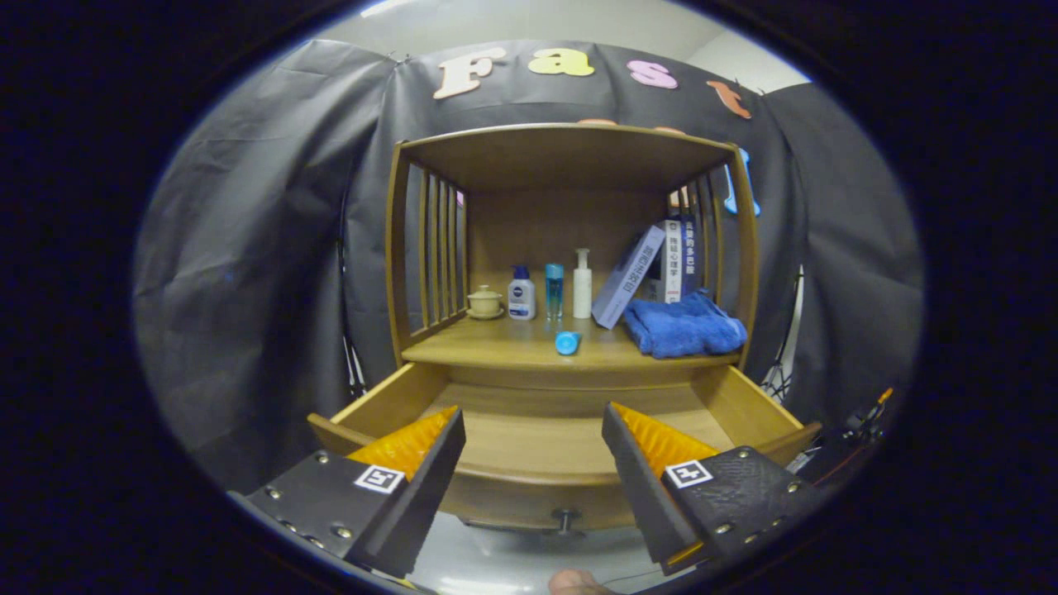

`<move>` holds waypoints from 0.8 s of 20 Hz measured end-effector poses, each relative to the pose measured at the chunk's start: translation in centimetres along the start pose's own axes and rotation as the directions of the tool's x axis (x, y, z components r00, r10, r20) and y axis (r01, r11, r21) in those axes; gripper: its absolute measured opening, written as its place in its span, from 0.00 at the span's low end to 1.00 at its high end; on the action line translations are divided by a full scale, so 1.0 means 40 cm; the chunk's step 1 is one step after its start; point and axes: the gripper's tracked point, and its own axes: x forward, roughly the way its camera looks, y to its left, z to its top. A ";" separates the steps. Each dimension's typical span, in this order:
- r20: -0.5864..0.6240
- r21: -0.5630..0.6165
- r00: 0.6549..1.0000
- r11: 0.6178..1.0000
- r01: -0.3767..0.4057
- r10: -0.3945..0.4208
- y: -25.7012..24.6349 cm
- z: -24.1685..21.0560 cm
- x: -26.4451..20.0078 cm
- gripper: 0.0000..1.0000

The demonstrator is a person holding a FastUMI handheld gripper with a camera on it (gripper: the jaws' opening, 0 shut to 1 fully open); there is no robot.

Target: Pull open the drawer, take out the items inside it, and place them on the countertop above the cabinet.

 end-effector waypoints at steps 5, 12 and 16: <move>-0.010 0.068 1.000 0.997 0.027 -0.026 -0.028 -0.121 -0.013 0.99; -0.038 0.073 0.999 0.997 0.013 -0.010 -0.040 -0.221 0.007 0.99; -0.049 0.043 0.998 0.999 0.029 -0.027 -0.016 -0.251 0.030 0.99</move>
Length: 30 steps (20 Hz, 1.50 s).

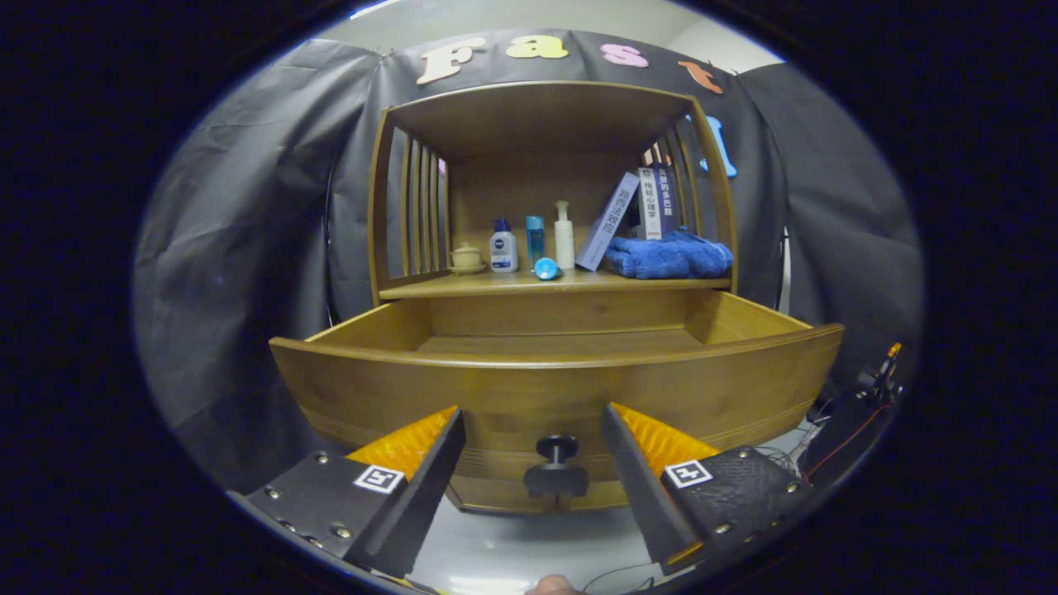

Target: Pull open the drawer, take out the items inside it, and place them on the countertop above the cabinet.

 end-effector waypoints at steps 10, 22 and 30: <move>0.106 -0.018 0.993 0.999 0.049 -0.047 -0.012 -0.013 0.083 0.99; 0.216 -0.037 0.975 0.997 0.066 -0.056 -0.004 0.045 0.312 1.00; 0.201 -0.034 0.978 0.997 0.069 -0.061 -0.001 0.064 0.394 1.00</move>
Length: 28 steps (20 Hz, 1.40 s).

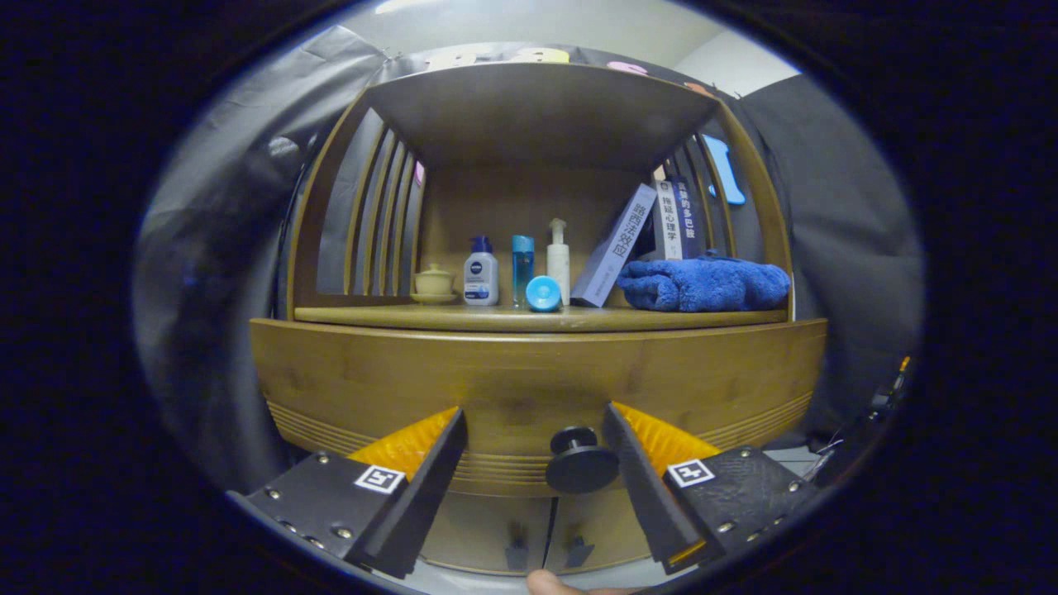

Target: Pull open the drawer, take out the items inside it, and place them on the countertop above the cabinet.

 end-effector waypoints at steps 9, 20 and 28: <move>-0.034 0.014 0.999 1.000 -0.007 0.008 -0.003 -0.006 0.078 0.99; 0.081 -0.040 0.997 0.999 -0.006 0.009 -0.035 0.197 -0.066 0.99; 0.111 -0.090 0.993 0.995 -0.034 0.044 -0.014 0.508 -0.396 0.96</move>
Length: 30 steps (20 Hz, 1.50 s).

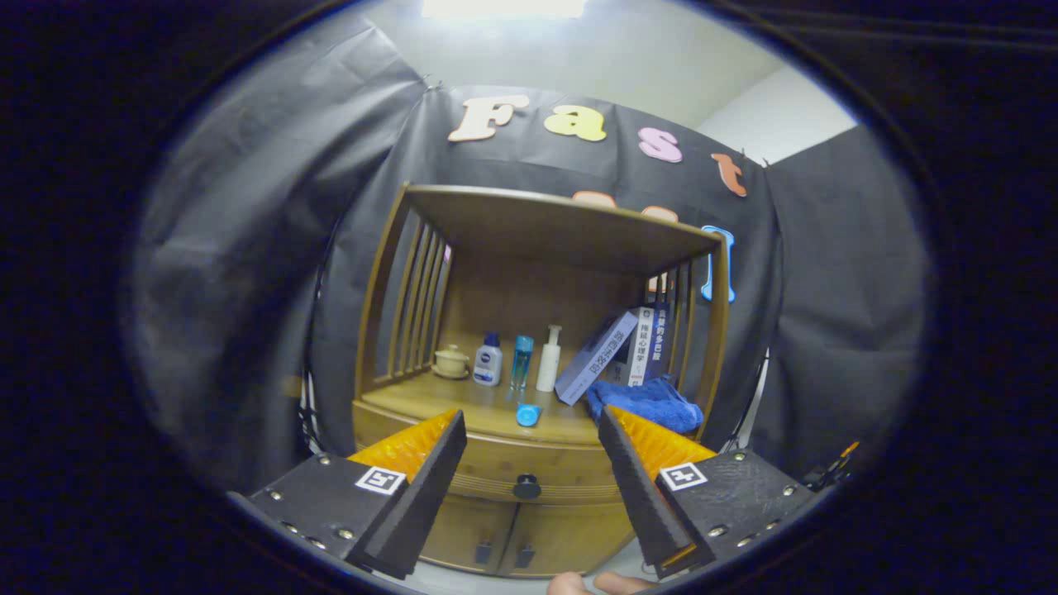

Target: Pull open the drawer, take out the items inside it, and place them on the countertop above the cabinet.

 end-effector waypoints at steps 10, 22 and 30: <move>-0.157 0.244 0.986 0.970 -0.017 0.056 -0.031 0.160 -0.223 0.96; -0.123 0.174 0.992 0.985 -0.003 0.025 -0.106 0.149 -0.292 0.97; -0.136 0.209 0.991 0.977 0.031 -0.002 -0.133 0.128 -0.288 0.97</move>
